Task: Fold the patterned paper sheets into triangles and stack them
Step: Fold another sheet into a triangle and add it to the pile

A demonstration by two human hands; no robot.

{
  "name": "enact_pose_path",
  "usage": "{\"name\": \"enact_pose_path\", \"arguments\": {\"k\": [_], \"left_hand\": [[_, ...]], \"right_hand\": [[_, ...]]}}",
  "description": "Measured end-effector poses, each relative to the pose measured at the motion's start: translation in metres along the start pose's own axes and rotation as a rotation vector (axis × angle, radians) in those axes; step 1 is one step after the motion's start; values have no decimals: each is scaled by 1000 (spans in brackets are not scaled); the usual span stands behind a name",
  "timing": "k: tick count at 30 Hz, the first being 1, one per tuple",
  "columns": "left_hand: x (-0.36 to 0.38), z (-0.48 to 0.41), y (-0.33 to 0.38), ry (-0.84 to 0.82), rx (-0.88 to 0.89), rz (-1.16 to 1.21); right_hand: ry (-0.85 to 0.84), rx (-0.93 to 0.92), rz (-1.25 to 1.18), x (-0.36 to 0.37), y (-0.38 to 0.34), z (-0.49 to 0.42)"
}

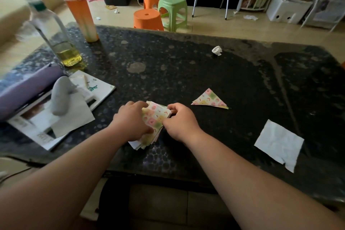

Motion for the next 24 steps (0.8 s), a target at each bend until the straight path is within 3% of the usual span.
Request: {"name": "enact_pose_path", "arguments": {"k": [9, 24], "left_hand": [[2, 1, 6, -12, 33, -5], [1, 7, 18, 18, 42, 9]], "right_hand": [[52, -96, 19, -3, 0, -4], [124, -86, 54, 0, -5, -16]]}}
Point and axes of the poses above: each hand's wrist, its own z-axis away from the middle knuckle, its own x-axis out of the palm, y = z × x, the point moved 4 cm from there along -z, towards the middle knuckle, and after that the axes turned 10 degrees about x, right-handed, at the moved point
